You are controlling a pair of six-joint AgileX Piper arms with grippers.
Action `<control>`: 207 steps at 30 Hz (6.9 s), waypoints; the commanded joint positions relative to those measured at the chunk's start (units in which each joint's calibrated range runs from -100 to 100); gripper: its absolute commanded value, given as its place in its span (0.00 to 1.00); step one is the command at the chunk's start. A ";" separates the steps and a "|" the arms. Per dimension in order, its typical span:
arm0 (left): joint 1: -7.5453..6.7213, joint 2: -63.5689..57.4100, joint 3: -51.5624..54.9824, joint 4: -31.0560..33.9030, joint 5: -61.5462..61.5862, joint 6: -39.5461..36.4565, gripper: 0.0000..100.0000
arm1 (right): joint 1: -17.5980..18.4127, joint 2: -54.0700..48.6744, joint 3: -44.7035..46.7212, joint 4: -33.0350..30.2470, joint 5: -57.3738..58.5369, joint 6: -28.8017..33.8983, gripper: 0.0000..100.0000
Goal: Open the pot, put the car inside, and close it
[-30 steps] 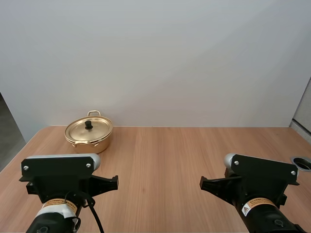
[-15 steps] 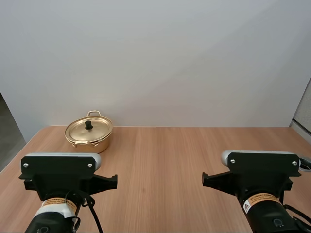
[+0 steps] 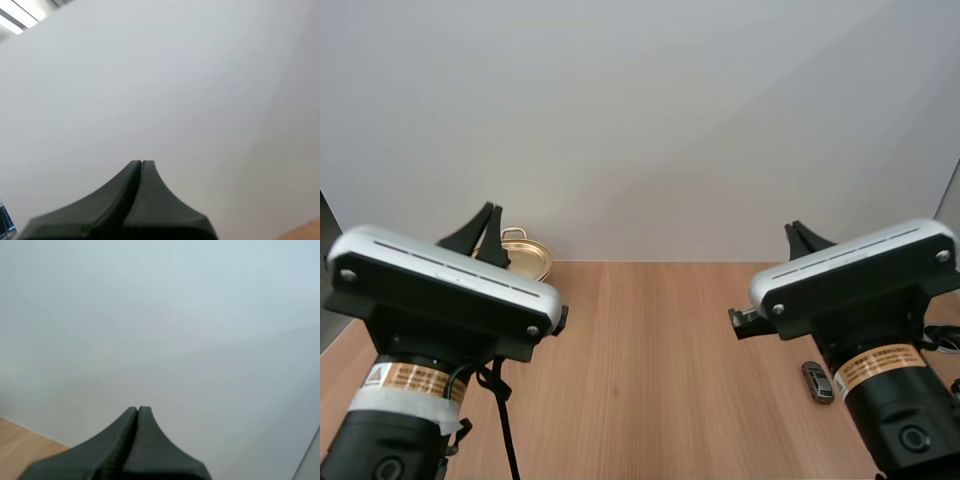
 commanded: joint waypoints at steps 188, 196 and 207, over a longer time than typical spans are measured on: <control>2.70 74.19 -90.56 -29.86 110.75 15.35 0.00 | -3.44 65.88 -21.39 14.35 60.05 4.27 1.00; 2.70 72.99 -90.56 -29.86 110.75 16.56 0.00 | -3.44 75.67 -21.39 11.91 59.24 4.47 1.00; 2.70 72.99 -90.56 -29.86 110.75 16.65 0.00 | -3.44 83.15 -21.51 4.90 52.94 9.13 1.00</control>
